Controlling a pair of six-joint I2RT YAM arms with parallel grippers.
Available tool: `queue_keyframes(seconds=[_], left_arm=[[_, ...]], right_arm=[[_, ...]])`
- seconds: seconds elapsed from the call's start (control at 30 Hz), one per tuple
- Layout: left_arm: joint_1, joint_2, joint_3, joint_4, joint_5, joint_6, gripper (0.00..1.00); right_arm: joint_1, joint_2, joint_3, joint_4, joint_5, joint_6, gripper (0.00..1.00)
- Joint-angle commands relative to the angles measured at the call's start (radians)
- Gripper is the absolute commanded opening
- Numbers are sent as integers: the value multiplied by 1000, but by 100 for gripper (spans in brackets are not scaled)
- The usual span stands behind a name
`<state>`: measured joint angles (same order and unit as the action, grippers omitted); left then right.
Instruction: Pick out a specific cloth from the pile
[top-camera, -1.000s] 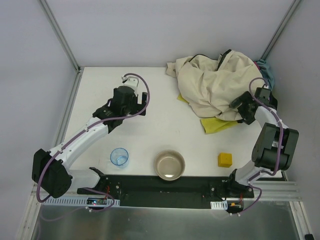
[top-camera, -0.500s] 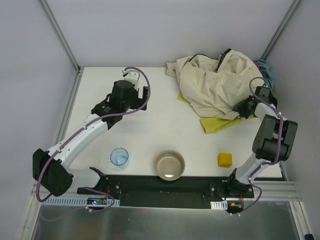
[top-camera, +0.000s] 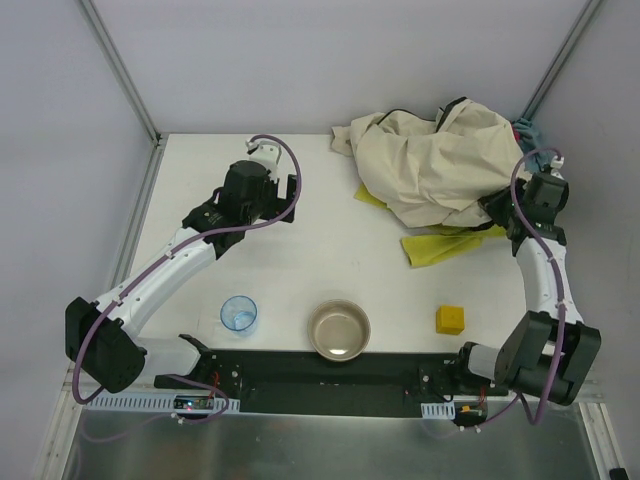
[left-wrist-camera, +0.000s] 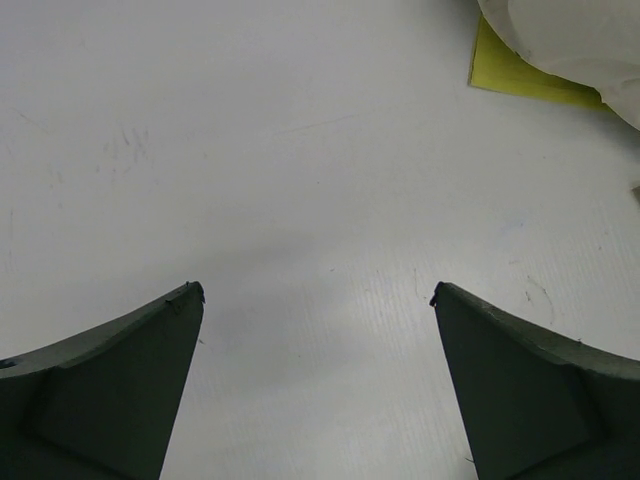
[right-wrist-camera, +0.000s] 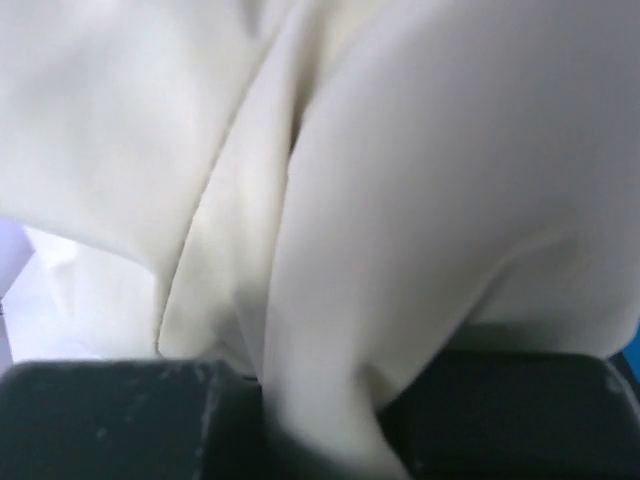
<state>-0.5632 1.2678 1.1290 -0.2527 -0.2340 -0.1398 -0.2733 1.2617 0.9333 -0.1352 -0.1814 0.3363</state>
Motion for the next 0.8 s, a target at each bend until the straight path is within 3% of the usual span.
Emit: queue_keyframes(seconds=[0.0,0.23,0.47,0.77], left_arm=[[-3,-22,18,-2,39,-9,99],[-3,-27,18,0,53,-24,99],[-4,-10,28,0,104,-61,99],[-4,34,51,4,174,-89,99]], right_arm=[[-1,-67,160,77,-41,-3,1],[2,-9,376,74,-41,24,1],[2,186,663,31,-6,20,1],[14,477,1019,-75,215,26,1]])
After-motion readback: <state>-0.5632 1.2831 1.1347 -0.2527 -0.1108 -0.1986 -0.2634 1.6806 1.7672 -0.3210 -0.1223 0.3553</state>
